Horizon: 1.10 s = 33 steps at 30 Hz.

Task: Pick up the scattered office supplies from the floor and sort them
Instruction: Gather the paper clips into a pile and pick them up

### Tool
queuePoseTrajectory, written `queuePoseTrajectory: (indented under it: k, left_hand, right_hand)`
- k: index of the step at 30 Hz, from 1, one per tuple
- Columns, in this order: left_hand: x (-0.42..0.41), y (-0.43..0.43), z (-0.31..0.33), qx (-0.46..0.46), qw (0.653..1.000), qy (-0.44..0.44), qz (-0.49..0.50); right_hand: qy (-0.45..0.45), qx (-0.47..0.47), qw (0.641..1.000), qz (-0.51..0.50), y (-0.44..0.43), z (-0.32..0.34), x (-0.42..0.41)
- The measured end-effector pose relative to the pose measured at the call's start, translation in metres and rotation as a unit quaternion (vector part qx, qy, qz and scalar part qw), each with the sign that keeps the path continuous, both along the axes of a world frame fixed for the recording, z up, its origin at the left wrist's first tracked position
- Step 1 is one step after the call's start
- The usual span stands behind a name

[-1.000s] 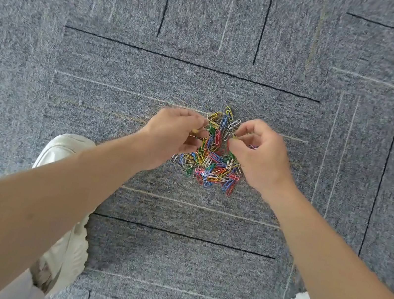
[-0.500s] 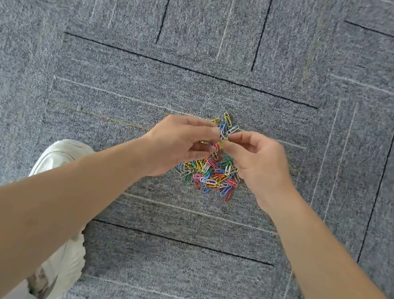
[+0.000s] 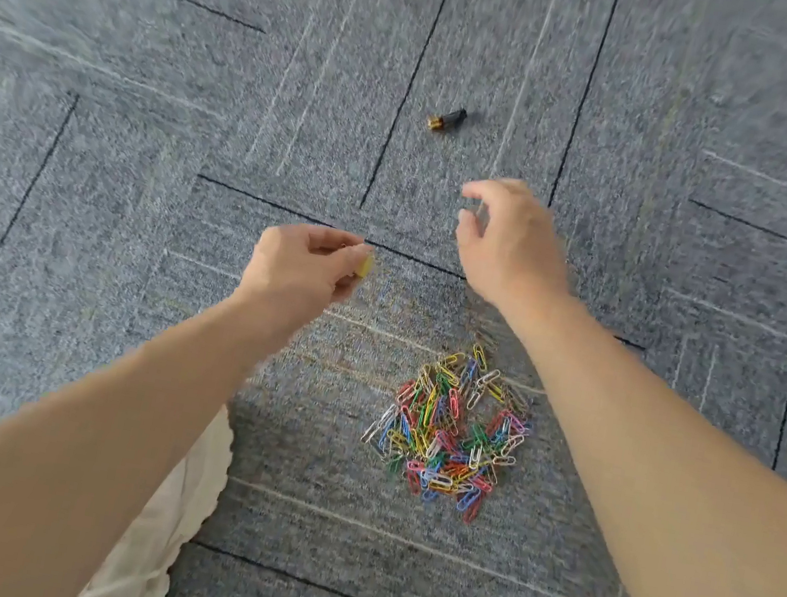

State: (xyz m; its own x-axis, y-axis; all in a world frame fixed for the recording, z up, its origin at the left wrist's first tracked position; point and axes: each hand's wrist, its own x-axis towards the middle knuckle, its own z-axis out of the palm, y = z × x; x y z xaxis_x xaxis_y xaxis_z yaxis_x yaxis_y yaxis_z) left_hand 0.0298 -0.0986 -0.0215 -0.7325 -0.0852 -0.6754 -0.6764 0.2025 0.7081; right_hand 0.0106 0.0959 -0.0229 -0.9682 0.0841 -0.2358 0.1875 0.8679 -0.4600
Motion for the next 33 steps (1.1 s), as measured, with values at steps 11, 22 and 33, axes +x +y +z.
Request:
queuePoseTrajectory:
  k: [11, 22, 33]
  left_hand:
    - [-0.028, -0.021, 0.007, 0.053, 0.997, -0.018, 0.062]
    - [-0.013, -0.022, 0.074, 0.11, 0.987, -0.048, 0.103]
    - [0.075, -0.087, 0.393, 0.115, 0.987, 0.102, 0.048]
  right_hand:
    - [-0.079, 0.182, 0.973, 0.123, -0.035, -0.023, -0.091]
    - [-0.067, -0.089, 0.994, -0.01, -0.017, 0.056, -0.001]
    - [-0.003, -0.318, 0.946, 0.069, -0.084, 0.388, 0.101]
